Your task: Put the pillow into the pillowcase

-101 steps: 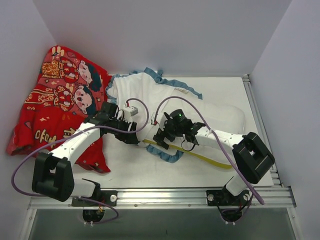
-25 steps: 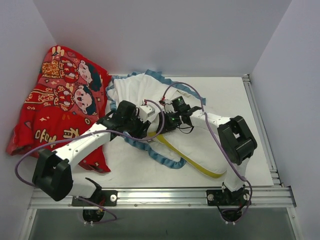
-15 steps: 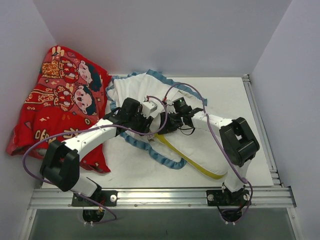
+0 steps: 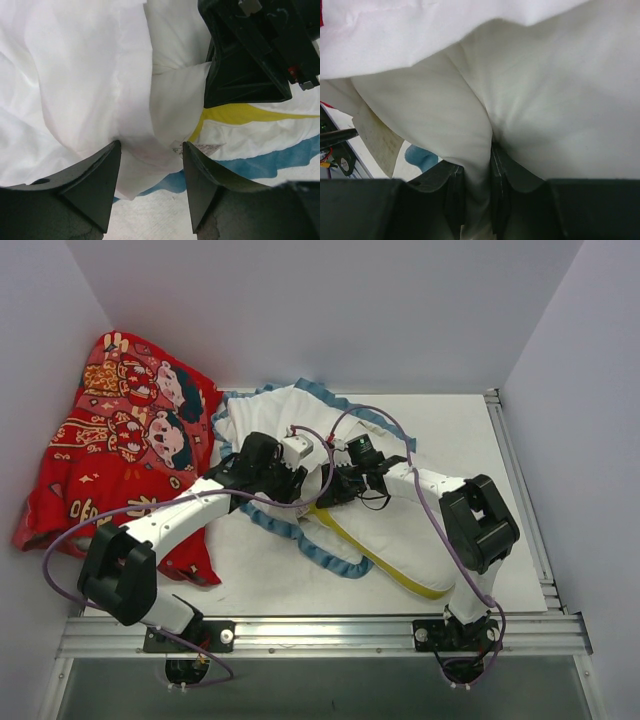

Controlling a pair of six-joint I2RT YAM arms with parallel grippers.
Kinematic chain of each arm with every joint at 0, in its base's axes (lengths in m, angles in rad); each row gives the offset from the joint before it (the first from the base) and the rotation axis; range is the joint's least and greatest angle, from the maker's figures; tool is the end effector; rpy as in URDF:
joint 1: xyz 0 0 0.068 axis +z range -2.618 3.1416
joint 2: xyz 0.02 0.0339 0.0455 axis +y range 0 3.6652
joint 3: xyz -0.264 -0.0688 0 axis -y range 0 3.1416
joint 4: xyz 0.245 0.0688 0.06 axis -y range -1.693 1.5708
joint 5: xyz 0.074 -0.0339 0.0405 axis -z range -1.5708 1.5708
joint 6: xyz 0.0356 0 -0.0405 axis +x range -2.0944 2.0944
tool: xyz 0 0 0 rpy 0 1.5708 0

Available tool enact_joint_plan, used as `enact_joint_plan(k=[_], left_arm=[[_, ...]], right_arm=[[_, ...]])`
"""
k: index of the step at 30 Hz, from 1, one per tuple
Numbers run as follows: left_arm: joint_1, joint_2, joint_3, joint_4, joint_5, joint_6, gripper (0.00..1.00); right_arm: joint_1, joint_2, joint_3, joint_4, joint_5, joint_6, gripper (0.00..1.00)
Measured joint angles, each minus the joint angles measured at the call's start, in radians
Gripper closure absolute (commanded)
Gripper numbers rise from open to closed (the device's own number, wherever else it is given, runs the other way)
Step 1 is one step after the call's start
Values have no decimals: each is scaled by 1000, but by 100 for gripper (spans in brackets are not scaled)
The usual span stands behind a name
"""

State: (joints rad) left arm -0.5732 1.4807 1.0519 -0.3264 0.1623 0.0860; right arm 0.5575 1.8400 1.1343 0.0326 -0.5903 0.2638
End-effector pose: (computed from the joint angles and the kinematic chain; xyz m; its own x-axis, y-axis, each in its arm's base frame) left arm 0.2687 -0.1803 0.2543 -0.5193 0.4361 -0.7350 0.6812 0.7306 -0.0478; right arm 0.3261 0.2266 0.1902 -0.7216 -0.1946 -0.6644 -0.6429 0.5443 0.5389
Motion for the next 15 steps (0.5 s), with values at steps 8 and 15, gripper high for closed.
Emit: enact_joint_plan(k=[8, 15], left_arm=[[1, 5, 30, 35, -40, 3, 38], [5, 73, 77, 55, -55, 14, 44]], right_arm=[[0, 0, 0, 0, 1, 2, 100], [0, -7, -9, 3, 7, 3, 100]])
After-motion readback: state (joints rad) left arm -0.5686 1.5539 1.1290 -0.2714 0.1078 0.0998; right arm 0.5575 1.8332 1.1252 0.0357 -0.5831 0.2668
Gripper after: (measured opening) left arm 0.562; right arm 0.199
